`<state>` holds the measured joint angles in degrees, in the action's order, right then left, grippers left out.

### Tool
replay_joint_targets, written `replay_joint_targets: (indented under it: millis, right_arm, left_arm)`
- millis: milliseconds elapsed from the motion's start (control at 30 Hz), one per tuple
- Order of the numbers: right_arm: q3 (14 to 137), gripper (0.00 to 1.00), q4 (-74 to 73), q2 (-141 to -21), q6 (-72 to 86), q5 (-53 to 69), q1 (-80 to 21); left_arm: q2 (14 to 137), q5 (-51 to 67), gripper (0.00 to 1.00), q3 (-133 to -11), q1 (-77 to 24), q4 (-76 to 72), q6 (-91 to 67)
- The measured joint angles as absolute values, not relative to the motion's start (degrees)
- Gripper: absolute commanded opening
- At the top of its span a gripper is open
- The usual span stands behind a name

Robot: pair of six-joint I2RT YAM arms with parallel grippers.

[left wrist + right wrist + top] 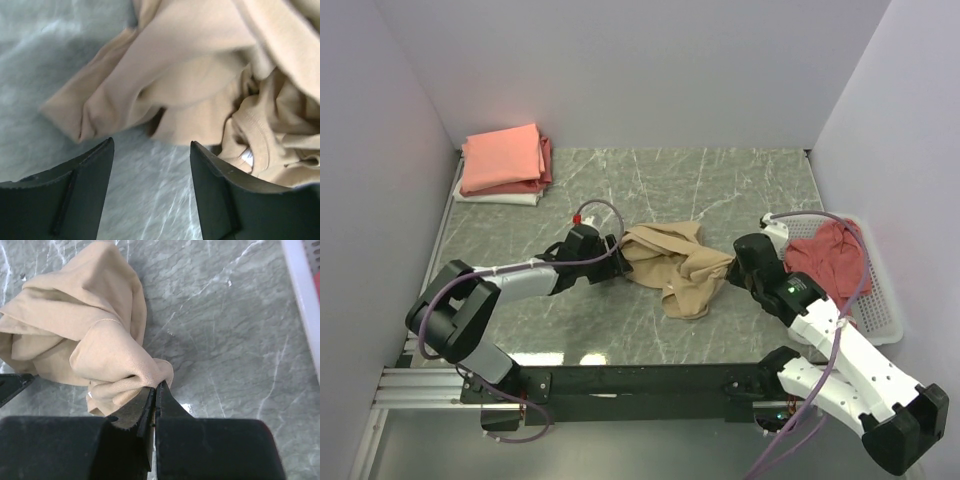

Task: Fold and stack the t-shirts
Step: Flatten the tshirt out

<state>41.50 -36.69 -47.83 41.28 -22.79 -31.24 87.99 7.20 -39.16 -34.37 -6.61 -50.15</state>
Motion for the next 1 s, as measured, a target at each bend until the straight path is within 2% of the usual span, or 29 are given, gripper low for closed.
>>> replay_joint_targets:
  millis: [33, 100, 467, 533, 767, 800, 1000]
  right_arm:
    - [41.91, 0.0, -36.86, -48.03, 40.84, -22.65, -30.83]
    - [43.18, 0.0, -37.12, -48.62, 40.01, -22.31, -29.69]
    - [50.48, 0.0, -36.93, -50.46, 36.56, -19.66, -25.8]
    - [50.74, 0.0, -36.82, -50.54, 36.29, -19.2, -25.67]
    - [50.74, 0.0, -36.86, -51.03, 36.05, -17.89, -25.08]
    - [50.81, 0.0, -36.88, -51.13, 36.01, -17.82, -25.02]
    - [54.74, 0.0, -37.39, -53.98, 34.98, -16.6, -22.37]
  left_arm:
    - [88.36, 6.79, 0.6, -39.77, -34.61, -6.61, -50.09]
    - [89.21, 5.78, 0.57, -41.28, -34.76, -6.57, -49.95]
    - [94.43, 3.79, 0.57, -46.65, -34.72, -8.32, -49.82]
    - [94.8, 3.09, 0.53, -47.48, -34.7, -8.25, -49.82]
    - [98.17, 1.19, 0.19, -52.8, -34.7, -6.52, -49.71]
    - [98.8, 0.67, 0.02, -53.82, -34.72, -5.93, -49.65]
    - [99.29, -3.73, 0.01, -59.53, -34.68, -0.58, -48.8]
